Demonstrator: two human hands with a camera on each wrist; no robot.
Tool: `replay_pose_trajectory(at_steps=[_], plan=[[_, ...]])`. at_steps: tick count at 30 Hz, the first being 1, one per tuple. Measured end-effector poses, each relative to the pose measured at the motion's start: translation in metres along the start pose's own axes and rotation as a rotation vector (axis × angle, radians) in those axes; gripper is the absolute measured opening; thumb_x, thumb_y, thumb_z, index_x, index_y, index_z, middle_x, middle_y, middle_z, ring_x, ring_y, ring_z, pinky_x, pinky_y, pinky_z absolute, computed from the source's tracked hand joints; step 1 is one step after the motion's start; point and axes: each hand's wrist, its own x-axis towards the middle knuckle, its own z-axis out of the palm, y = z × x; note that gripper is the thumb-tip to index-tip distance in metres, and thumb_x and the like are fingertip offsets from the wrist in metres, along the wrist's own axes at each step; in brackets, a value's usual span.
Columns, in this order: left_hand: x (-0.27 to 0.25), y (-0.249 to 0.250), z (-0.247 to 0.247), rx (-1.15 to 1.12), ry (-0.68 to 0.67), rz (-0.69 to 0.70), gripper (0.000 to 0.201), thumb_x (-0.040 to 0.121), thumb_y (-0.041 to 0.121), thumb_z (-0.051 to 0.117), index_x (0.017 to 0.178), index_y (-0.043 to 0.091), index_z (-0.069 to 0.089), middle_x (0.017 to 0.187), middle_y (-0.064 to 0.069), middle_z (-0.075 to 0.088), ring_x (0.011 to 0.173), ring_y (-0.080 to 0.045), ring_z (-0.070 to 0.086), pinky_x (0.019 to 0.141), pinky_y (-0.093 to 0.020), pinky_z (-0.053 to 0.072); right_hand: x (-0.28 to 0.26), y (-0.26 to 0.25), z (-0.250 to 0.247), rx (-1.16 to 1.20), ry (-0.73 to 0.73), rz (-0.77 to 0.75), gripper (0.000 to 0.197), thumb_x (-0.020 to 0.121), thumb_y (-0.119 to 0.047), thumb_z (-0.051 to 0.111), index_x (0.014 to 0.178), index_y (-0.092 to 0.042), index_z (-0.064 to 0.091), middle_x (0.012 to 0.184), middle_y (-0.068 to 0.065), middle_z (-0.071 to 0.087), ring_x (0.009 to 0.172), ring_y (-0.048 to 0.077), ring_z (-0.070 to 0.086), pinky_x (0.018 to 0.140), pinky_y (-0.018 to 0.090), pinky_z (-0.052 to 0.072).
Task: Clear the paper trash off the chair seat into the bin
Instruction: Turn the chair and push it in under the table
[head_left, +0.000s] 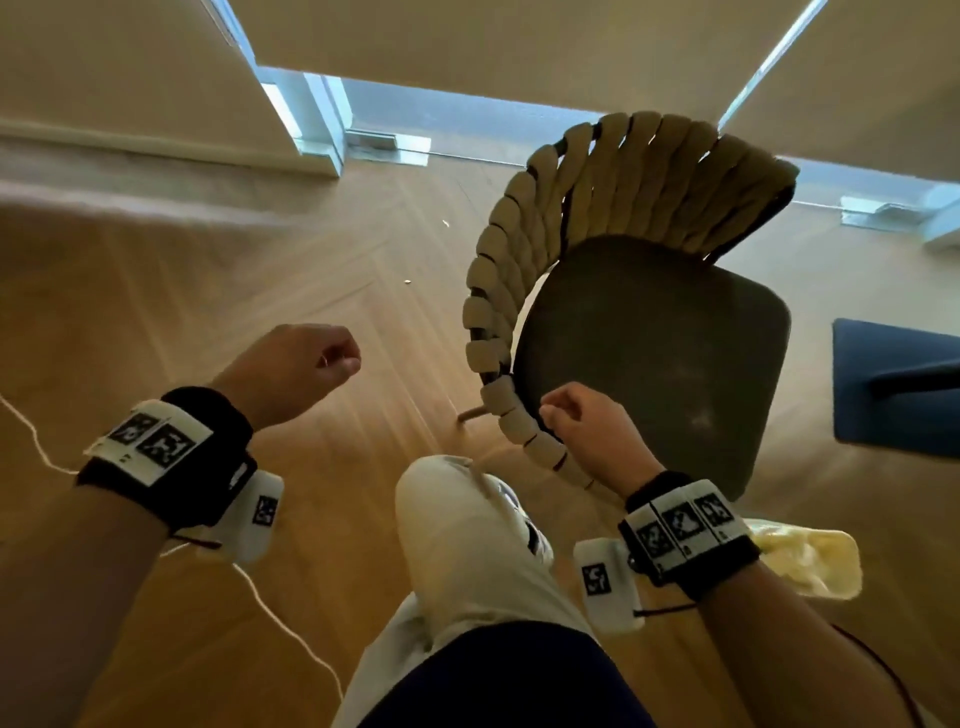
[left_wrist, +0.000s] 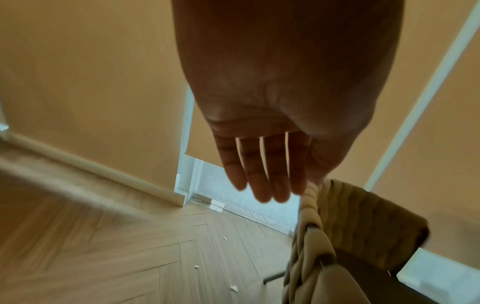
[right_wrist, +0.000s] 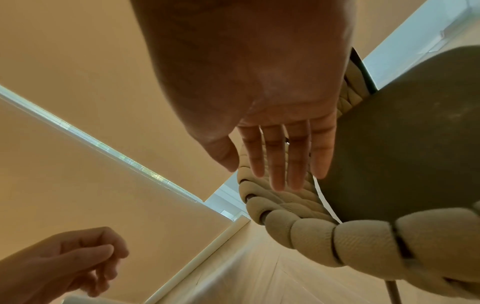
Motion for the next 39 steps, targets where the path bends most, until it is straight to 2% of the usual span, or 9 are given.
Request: replay_pose_trajectory(at_steps=[4,10,17,21,26,30,34,37,39], plan=[[0.036,-0.022,-0.009,-0.110,0.028,-0.097,0.009,0.090,0.024,0.059,0.090,0.020,0.067,0.079,0.003,0.064,0.077,-0.017,0.060,0.073,-0.031,0.044,0.036,-0.023,0.012,0.123,0.019,0.060,0.020,0.095,-0.029,0.051,0.110,-0.021,0.060,0.101,-0.002,0.065,0.093,0.014,0.061,0.081,0.028,0.049],[0.133,-0.026,-0.024,0.052,-0.193,0.051,0.010,0.092,0.027,0.056,0.088,0.022,0.064,0.081,0.006,0.061,0.078,-0.015,0.057,0.071,-0.031,0.046,0.101,-0.047,0.016,0.276,0.213,0.157,0.019,0.095,-0.031,0.051,0.109,-0.021,0.061,0.098,-0.005,0.067,0.088,0.009,0.061,0.078,0.025,0.048],[0.231,0.002,-0.036,0.268,-0.347,0.457,0.009,0.088,0.024,0.057,0.092,0.020,0.064,0.092,0.001,0.061,0.086,-0.021,0.055,0.074,-0.030,0.045,0.124,-0.075,0.014,0.297,0.228,0.365,0.028,0.093,-0.024,0.055,0.120,-0.016,0.054,0.110,-0.002,0.060,0.102,0.018,0.058,0.092,0.031,0.047],[0.288,0.023,-0.040,0.464,-0.341,0.745,0.023,0.086,0.033,0.061,0.103,0.017,0.063,0.104,-0.004,0.060,0.095,-0.027,0.055,0.080,-0.037,0.045,0.132,-0.077,0.022,0.389,0.288,0.470,0.027,0.094,-0.023,0.053,0.121,-0.016,0.054,0.105,-0.003,0.058,0.093,0.014,0.056,0.081,0.024,0.044],[0.371,0.063,-0.042,0.597,-0.450,1.100,0.040,0.088,0.048,0.055,0.117,0.020,0.057,0.119,-0.007,0.057,0.101,-0.028,0.052,0.085,-0.039,0.046,0.148,-0.084,0.030,0.422,0.406,0.580,0.025,0.091,-0.019,0.050,0.114,-0.012,0.059,0.110,0.009,0.062,0.100,0.026,0.059,0.087,0.038,0.048],[0.419,0.096,-0.037,0.740,-0.450,1.367,0.046,0.085,0.057,0.053,0.114,0.021,0.055,0.123,-0.008,0.056,0.113,-0.029,0.050,0.093,-0.043,0.043,0.162,-0.106,0.045,0.405,0.494,0.694,0.028,0.093,-0.029,0.047,0.115,-0.015,0.057,0.110,0.008,0.060,0.102,0.027,0.056,0.086,0.039,0.047],[0.456,0.116,-0.032,0.986,-0.587,1.578,0.068,0.082,0.071,0.040,0.132,0.026,0.046,0.137,-0.005,0.049,0.130,-0.029,0.041,0.112,-0.045,0.028,0.186,-0.149,0.084,0.286,0.559,0.793,0.051,0.090,-0.049,0.048,0.134,-0.024,0.045,0.133,0.002,0.055,0.124,0.024,0.049,0.105,0.044,0.039],[0.471,0.129,-0.018,1.120,-0.624,1.673,0.079,0.079,0.077,0.038,0.138,0.024,0.042,0.146,-0.006,0.043,0.137,-0.028,0.035,0.117,-0.045,0.015,0.210,-0.167,0.112,0.227,0.659,0.862,0.064,0.086,-0.056,0.047,0.138,-0.019,0.042,0.135,0.006,0.056,0.127,0.028,0.050,0.110,0.051,0.030],[0.475,0.133,-0.008,1.150,-0.620,1.711,0.080,0.078,0.078,0.037,0.136,0.023,0.044,0.144,-0.005,0.047,0.134,-0.028,0.038,0.116,-0.044,0.019,0.222,-0.161,0.120,0.231,0.738,0.888,0.062,0.087,-0.060,0.042,0.134,-0.020,0.045,0.130,0.005,0.060,0.124,0.029,0.053,0.108,0.051,0.032]])
